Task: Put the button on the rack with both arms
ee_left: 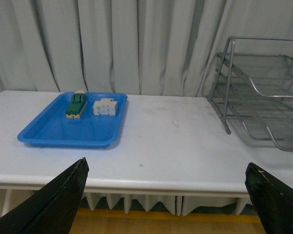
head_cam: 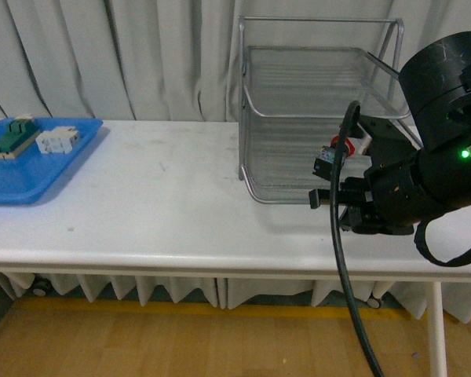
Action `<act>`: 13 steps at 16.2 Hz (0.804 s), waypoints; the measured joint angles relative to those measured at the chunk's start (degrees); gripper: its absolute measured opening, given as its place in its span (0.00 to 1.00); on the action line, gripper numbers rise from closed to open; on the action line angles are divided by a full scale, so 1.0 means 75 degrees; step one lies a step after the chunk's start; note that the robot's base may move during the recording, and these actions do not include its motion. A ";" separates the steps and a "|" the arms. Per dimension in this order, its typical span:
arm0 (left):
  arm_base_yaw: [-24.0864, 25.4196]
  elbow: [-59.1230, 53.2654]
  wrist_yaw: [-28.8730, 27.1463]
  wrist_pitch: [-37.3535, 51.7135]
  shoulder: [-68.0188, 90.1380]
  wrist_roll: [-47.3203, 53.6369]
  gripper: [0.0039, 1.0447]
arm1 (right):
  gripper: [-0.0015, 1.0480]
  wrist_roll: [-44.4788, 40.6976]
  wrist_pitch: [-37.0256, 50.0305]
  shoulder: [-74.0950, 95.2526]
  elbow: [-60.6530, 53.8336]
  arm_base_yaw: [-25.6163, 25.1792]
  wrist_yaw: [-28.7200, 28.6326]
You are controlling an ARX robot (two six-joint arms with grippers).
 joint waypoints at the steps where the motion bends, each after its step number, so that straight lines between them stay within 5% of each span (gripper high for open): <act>1: 0.0000 0.0000 0.0000 0.0003 0.0000 0.0000 0.94 | 0.02 -0.0003 -0.0009 0.0087 0.0192 -0.0044 0.0012; 13: 0.0000 0.0000 0.0003 0.0003 0.0000 0.0000 0.94 | 0.02 -0.0221 -0.0600 0.1326 0.2299 -0.0714 0.0163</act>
